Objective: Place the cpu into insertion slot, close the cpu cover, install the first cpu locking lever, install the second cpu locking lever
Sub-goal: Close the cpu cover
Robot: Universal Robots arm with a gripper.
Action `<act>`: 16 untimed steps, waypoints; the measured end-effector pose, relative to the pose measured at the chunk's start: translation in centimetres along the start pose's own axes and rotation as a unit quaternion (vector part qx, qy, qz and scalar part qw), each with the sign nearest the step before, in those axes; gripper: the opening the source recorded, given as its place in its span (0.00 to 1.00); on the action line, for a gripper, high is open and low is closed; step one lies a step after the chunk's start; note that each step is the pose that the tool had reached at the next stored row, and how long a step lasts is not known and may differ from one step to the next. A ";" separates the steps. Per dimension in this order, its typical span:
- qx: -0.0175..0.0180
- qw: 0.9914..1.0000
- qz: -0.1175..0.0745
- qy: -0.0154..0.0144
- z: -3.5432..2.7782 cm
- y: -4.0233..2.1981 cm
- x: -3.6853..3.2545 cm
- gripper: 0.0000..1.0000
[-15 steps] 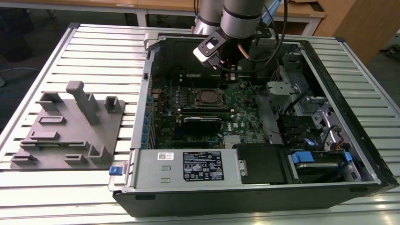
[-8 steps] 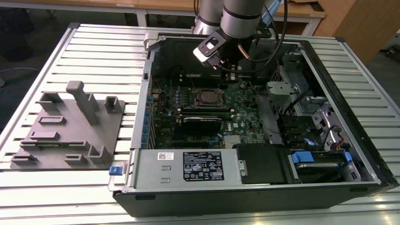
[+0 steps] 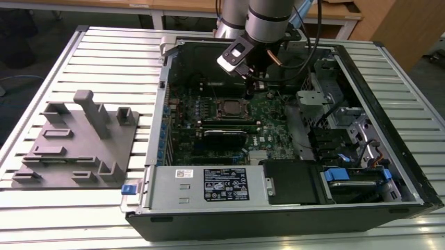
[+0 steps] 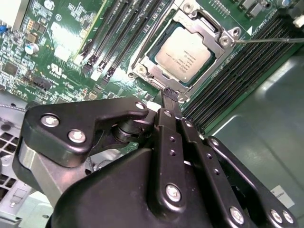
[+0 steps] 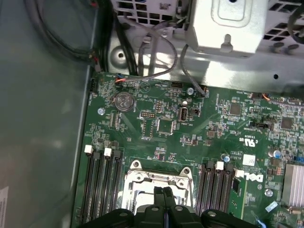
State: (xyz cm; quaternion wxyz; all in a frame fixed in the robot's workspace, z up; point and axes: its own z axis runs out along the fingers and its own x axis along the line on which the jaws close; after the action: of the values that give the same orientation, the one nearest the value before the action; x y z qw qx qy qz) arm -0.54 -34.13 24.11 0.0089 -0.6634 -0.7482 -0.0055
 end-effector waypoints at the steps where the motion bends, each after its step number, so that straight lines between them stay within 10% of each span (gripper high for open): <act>1: 0.000 1.000 0.000 0.000 0.00 0.00 0.00 0.11; 16: 0.000 1.000 -0.012 0.000 0.01 0.00 0.00 0.11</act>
State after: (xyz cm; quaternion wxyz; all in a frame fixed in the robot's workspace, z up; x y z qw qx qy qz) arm -0.54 -34.13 24.10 0.0089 -0.6540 -0.7564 -0.0054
